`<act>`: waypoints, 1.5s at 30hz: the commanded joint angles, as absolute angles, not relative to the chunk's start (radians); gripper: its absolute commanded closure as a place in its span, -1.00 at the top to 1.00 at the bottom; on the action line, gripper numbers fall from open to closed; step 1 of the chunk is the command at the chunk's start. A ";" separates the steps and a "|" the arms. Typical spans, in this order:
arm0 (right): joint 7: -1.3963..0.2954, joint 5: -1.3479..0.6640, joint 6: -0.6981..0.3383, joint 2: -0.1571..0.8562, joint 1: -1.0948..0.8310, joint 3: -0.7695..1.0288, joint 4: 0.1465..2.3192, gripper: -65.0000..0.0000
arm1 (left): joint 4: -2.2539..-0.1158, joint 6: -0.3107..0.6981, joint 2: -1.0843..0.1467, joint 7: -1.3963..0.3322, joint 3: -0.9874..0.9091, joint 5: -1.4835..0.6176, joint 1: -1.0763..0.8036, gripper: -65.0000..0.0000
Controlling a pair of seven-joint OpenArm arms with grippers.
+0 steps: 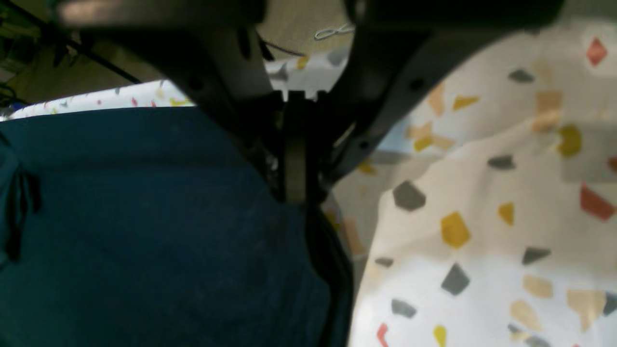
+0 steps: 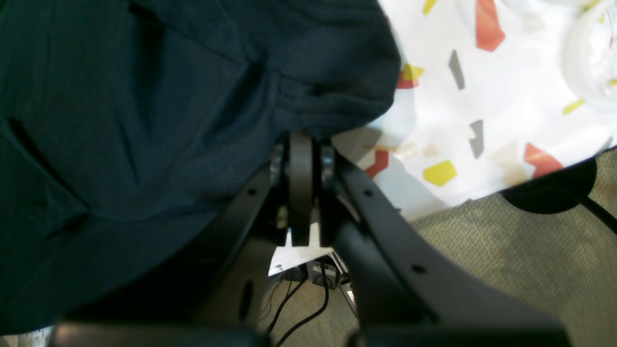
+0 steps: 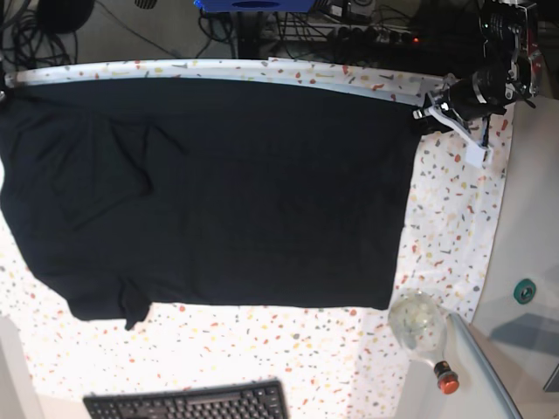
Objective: Layout the t-shirt on the table in an organized manner, then fold the t-shirt properly
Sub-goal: 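Drag the t-shirt edge with both grippers away from the keyboard to flatten, then release the t-shirt and raise both grippers away from it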
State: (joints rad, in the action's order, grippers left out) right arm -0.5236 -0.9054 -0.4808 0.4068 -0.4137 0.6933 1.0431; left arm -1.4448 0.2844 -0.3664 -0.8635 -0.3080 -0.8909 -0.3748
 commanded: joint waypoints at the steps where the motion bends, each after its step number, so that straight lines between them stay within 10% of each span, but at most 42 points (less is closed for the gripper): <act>1: -0.503 -0.915 -0.487 0.433 -0.417 0.699 1.056 -1.00 | -1.461 0.285 -0.383 -0.851 -0.312 -0.894 -0.375 -1.00; 8: -0.559 -0.921 -0.487 0.424 -0.418 0.708 1.056 -0.98 | -1.461 0.285 -0.381 -0.854 -0.315 -0.894 -0.377 -1.00; 12: -0.559 -0.921 -0.487 0.375 -0.418 0.777 1.067 -0.17 | -1.463 0.285 -0.387 -0.855 -0.321 -0.894 -0.390 -1.00; 16: -0.561 -0.915 -0.487 0.314 -0.430 0.874 1.138 -0.10 | -1.458 0.285 -0.401 -0.851 -0.325 -0.894 -0.394 -0.11; 20: -0.561 -0.915 -0.486 0.286 -0.469 0.908 1.231 -0.10 | -1.457 0.285 -0.394 -0.851 -0.435 -0.894 -0.395 0.24; 30: -0.552 -0.725 -0.495 0.453 -0.185 0.835 1.132 -0.06 | -1.461 0.286 -0.398 -0.851 -0.756 -0.894 -0.340 0.03; 38: -0.332 -0.177 -0.536 0.513 0.387 0.619 0.549 0.18 | -1.461 0.469 -0.392 -0.854 -0.788 -0.895 -0.331 -1.00; 45: -0.200 -0.059 -0.430 0.492 0.463 0.668 0.397 0.18 | -1.382 0.516 -0.398 -0.855 -0.789 -0.894 -0.341 -1.00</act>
